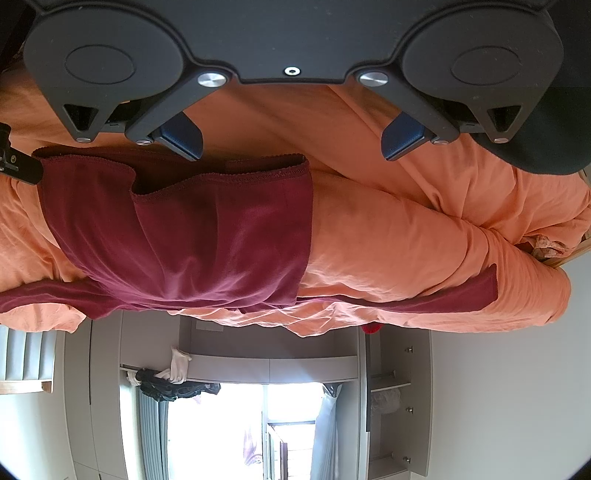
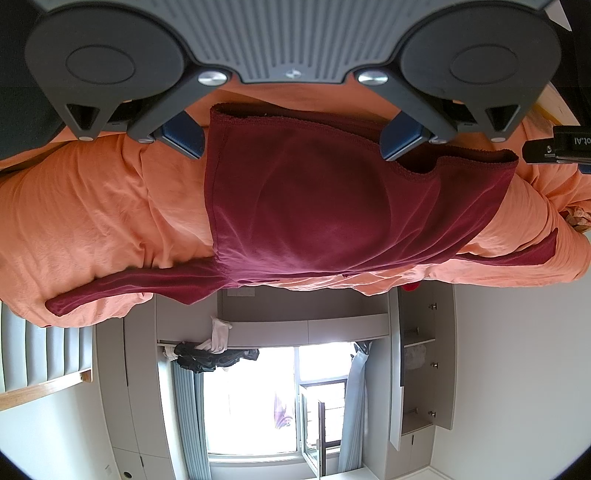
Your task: Fold small clothes
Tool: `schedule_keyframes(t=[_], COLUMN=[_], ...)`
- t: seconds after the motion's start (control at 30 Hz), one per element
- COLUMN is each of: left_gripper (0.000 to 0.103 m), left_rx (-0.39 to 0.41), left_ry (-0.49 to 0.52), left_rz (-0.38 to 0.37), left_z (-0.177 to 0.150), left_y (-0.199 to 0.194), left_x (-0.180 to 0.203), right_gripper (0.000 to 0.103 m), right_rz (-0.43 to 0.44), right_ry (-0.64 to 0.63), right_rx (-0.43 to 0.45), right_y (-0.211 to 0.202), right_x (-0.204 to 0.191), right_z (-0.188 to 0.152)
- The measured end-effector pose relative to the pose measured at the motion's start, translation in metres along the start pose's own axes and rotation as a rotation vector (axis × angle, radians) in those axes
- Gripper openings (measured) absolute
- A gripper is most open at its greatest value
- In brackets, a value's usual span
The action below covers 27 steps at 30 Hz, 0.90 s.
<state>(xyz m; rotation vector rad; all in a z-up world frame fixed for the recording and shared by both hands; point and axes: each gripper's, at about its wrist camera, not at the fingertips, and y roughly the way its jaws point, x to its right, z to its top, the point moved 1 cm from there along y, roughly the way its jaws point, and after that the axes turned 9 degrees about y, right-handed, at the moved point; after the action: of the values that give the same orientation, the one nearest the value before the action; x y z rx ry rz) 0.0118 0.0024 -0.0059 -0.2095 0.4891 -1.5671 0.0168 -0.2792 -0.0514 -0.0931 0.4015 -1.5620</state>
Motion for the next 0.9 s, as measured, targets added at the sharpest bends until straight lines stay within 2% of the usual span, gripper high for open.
schedule_keyframes(t=[0.63,0.77,0.9], left_gripper=[0.103,0.103,0.103], left_rx=[-0.003,-0.008,0.012], left_ry=[0.0,0.029,0.067], left_rz=[-0.006,-0.063,-0.079], left_z=[0.002,0.022,0.059], left_y=[0.002,0.015,0.035], left_x=[0.001,0.002,0.001], right_gripper=[0.103,0.103,0.103], right_rz=[-0.001,0.025,0.048], right_ry=[-0.001,0.006,-0.059], right_rx=[-0.002,-0.014,-0.009], right_y=[0.0,0.005,0.015], right_x=[-0.001,0.0,-0.008], right_z=[-0.002,0.008,0.031])
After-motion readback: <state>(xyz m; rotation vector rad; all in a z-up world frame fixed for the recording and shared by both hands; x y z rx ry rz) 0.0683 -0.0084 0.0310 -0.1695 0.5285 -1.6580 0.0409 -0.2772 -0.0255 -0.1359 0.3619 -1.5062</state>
